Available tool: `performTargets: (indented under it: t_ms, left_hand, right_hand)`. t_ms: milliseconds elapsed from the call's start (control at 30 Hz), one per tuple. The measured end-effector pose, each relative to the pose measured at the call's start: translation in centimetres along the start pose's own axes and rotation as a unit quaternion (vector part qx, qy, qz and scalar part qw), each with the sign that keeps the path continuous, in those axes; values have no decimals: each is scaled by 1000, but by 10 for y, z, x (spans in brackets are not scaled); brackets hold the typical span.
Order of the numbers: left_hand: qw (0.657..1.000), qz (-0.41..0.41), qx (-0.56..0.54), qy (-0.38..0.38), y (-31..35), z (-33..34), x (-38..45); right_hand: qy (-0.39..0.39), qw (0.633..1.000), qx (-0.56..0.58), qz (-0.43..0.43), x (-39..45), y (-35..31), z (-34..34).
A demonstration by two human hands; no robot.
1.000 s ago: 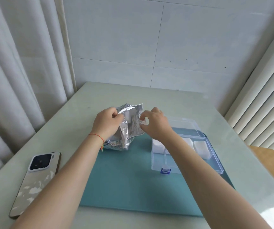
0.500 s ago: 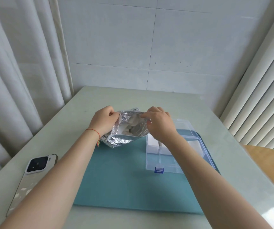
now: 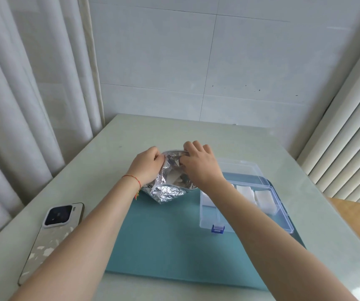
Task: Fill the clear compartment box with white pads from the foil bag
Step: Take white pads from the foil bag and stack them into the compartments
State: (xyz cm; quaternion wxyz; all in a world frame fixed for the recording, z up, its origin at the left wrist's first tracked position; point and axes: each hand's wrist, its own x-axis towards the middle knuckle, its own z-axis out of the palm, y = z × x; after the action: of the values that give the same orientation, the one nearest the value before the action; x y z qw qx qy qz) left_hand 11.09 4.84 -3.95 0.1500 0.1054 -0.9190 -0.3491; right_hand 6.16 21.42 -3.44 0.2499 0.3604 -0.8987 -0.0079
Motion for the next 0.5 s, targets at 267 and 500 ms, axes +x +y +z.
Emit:
performTargets:
  t_ms: [267,500]
  left_hand:
    - [993,-48,-6,111,0,11,1]
    - [992,-55,-3,111,10,12,0]
  right_hand:
    - [32,973,218,77,-12,11,-24]
    - [-51,827,471,303,-20,21,-45]
